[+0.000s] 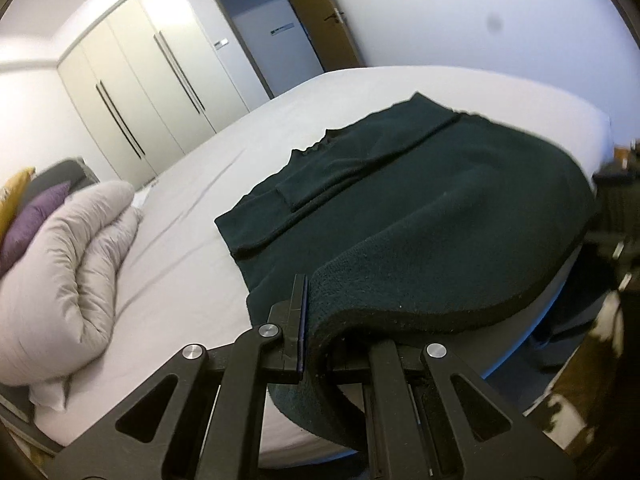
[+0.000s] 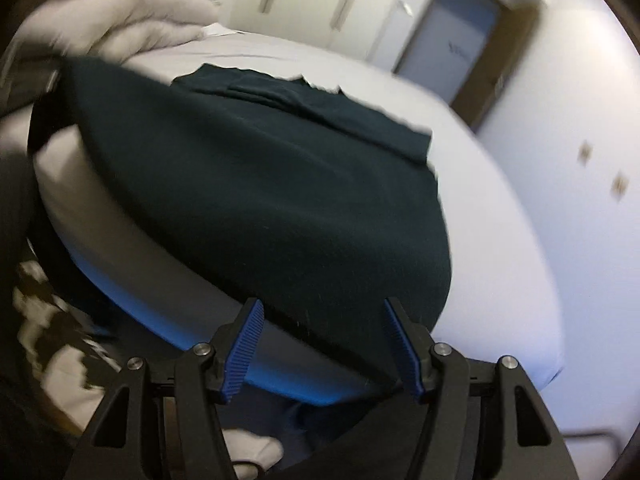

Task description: Fold small clothes

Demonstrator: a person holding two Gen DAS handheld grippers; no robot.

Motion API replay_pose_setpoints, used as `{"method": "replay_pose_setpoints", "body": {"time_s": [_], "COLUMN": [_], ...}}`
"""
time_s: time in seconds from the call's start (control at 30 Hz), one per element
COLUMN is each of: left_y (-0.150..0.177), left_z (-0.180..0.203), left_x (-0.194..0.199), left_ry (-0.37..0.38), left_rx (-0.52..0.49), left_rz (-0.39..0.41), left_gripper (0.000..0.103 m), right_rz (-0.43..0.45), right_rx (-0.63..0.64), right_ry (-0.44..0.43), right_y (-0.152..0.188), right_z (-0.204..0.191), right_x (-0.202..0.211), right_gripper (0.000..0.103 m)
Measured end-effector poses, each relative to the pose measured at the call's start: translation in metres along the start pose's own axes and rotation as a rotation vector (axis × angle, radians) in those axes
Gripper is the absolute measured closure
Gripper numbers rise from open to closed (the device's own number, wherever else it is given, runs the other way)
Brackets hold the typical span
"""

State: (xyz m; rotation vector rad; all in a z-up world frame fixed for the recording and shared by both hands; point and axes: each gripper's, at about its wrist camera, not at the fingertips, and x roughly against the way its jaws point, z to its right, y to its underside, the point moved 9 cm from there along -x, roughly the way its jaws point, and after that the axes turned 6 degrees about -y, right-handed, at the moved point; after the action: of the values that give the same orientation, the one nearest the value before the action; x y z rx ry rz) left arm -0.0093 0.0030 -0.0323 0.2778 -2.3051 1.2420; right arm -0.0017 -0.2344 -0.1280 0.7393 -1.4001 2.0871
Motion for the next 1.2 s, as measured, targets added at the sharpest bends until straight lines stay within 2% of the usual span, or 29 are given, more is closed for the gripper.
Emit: {"method": "replay_pose_setpoints", "body": {"time_s": [0.13, 0.27, 0.33, 0.4, 0.5, 0.6, 0.7, 0.77, 0.83, 1.0, 1.07, 1.13, 1.2], "left_y": [-0.016, -0.029, -0.033, -0.038, -0.044, -0.047, -0.046, -0.044, -0.039, -0.018, -0.008, 0.004, 0.018], "left_z": [-0.007, -0.011, -0.015, -0.019, -0.021, -0.023, -0.026, -0.028, -0.028, -0.019, -0.016, -0.010, -0.005], "left_x": [0.006, 0.010, 0.011, 0.012, 0.016, 0.018, 0.017, 0.016, 0.014, 0.012, 0.011, 0.011, 0.009], "left_ry": [0.035, 0.051, 0.064, 0.086, 0.103, 0.108, 0.108, 0.103, 0.101, 0.089, 0.081, 0.062, 0.043], "left_rx": [0.052, 0.062, 0.081, 0.112, 0.130, 0.136, 0.146, 0.147, 0.145, 0.099, 0.076, 0.037, -0.001], "left_rz": [0.003, 0.006, 0.004, 0.002, 0.007, 0.008, 0.002, -0.002, -0.008, -0.020, -0.026, -0.035, -0.060], "left_gripper": [0.098, 0.098, 0.098, 0.098, 0.098, 0.098, 0.098, 0.098, 0.098, 0.098, 0.098, 0.098, 0.098], "right_rz": [0.046, 0.105, 0.125, 0.143, 0.129, 0.092, 0.057, 0.049, 0.041, -0.009, -0.056, -0.105, -0.123], "right_rx": [0.126, 0.238, 0.295, 0.356, 0.377, 0.344, 0.327, 0.314, 0.302, 0.302, 0.302, 0.302, 0.299], "right_ry": [0.102, 0.107, 0.124, 0.188, 0.252, 0.294, 0.329, 0.358, 0.400, 0.492, 0.497, 0.492, 0.478], "right_y": [-0.011, -0.025, -0.028, -0.031, -0.033, -0.032, -0.028, -0.029, -0.027, -0.012, 0.002, 0.016, 0.024], "right_z": [-0.023, -0.057, -0.071, -0.081, -0.077, -0.066, -0.050, -0.037, -0.019, 0.025, 0.040, 0.050, 0.055], "right_x": [0.001, 0.006, 0.007, 0.005, -0.006, -0.013, -0.016, -0.017, -0.011, 0.000, -0.003, -0.007, -0.006], "right_gripper": [0.039, 0.038, 0.033, 0.031, 0.031, 0.032, 0.043, 0.044, 0.052, 0.058, 0.065, 0.081, 0.090]}}
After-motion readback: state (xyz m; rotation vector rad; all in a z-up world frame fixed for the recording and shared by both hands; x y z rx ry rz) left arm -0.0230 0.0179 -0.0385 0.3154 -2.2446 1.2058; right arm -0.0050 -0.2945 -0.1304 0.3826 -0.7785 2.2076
